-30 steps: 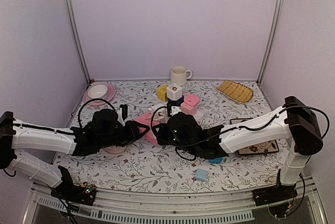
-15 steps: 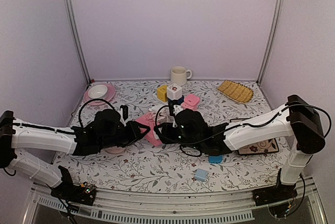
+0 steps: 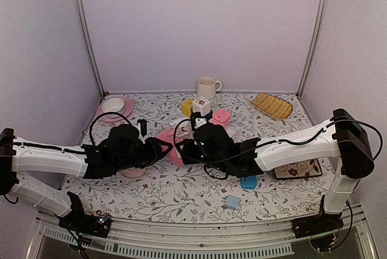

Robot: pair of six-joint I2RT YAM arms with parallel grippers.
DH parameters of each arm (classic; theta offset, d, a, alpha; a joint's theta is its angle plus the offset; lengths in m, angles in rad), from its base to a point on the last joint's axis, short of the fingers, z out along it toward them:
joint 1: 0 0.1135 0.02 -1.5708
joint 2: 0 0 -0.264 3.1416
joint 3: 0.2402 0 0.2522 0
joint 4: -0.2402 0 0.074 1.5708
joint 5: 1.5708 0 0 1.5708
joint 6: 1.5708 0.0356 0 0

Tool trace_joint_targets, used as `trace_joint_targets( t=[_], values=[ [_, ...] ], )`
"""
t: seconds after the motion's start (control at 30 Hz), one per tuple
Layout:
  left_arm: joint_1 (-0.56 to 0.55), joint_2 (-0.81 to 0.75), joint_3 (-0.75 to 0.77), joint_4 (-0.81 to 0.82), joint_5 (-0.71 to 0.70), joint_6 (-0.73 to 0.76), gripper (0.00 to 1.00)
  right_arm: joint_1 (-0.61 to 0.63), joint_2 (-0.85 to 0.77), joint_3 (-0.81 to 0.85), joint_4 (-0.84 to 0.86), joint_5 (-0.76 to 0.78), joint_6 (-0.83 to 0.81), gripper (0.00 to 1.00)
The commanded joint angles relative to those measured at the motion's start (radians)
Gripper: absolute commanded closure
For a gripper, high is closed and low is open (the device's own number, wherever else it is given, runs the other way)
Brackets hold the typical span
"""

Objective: Pull the plug off the socket

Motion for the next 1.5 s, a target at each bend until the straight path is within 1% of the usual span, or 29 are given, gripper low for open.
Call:
trace_joint_targets(
  t=[0.0,0.07,0.13,0.2,0.33,0.37,0.43,0.57,0.67,0.77,0.9,0.97,1.27,1.37,1.47],
  values=[
    [0.032,0.015,-0.030,-0.201,-0.189,0.060,1.00,0.019,-0.098,-0.038,0.020,-0.074,-0.046,0.97],
    [0.032,0.005,-0.039,-0.205,-0.195,0.057,1.00,-0.005,-0.142,-0.107,0.105,-0.139,-0.029,0.97],
    [0.032,0.000,-0.045,-0.201,-0.197,0.057,1.00,-0.004,-0.164,-0.134,0.155,-0.179,-0.030,0.97],
    [0.032,0.003,-0.045,-0.197,-0.197,0.057,1.00,0.023,-0.149,-0.104,0.138,-0.164,-0.056,0.97],
    [0.032,0.020,-0.039,-0.192,-0.194,0.058,1.00,0.091,-0.080,0.027,0.019,-0.038,-0.125,0.97],
    [0.032,0.022,-0.038,-0.191,-0.193,0.058,1.00,0.099,-0.068,0.041,-0.017,-0.016,-0.134,0.97],
    [0.032,0.023,-0.039,-0.190,-0.190,0.062,1.00,0.099,-0.062,0.043,-0.036,0.009,-0.137,0.97],
    [0.031,0.010,-0.045,-0.202,-0.194,0.068,1.00,0.062,-0.117,-0.015,-0.011,-0.029,-0.111,0.97],
    [0.031,0.001,-0.051,-0.214,-0.209,0.066,1.00,0.031,-0.174,-0.093,0.063,-0.097,-0.084,0.97],
    [0.032,0.006,-0.051,-0.213,-0.216,0.064,1.00,0.040,-0.177,-0.073,0.063,-0.119,-0.095,0.97],
    [0.032,0.010,-0.044,-0.201,-0.209,0.065,1.00,0.080,-0.143,-0.015,0.021,-0.068,-0.146,0.97],
    [0.031,0.001,-0.043,-0.202,-0.209,0.069,1.00,0.072,-0.152,-0.034,0.016,-0.070,-0.140,0.97],
    [0.033,-0.121,-0.032,-0.237,-0.219,0.123,1.00,-0.076,-0.274,-0.283,0.037,-0.279,-0.042,0.97],
    [0.033,-0.160,-0.023,-0.250,-0.219,0.136,1.00,-0.123,-0.273,-0.340,0.049,-0.396,-0.023,0.97],
    [0.034,-0.188,-0.018,-0.254,-0.211,0.147,1.00,-0.150,-0.254,-0.380,0.076,-0.473,-0.008,0.96]
  ],
)
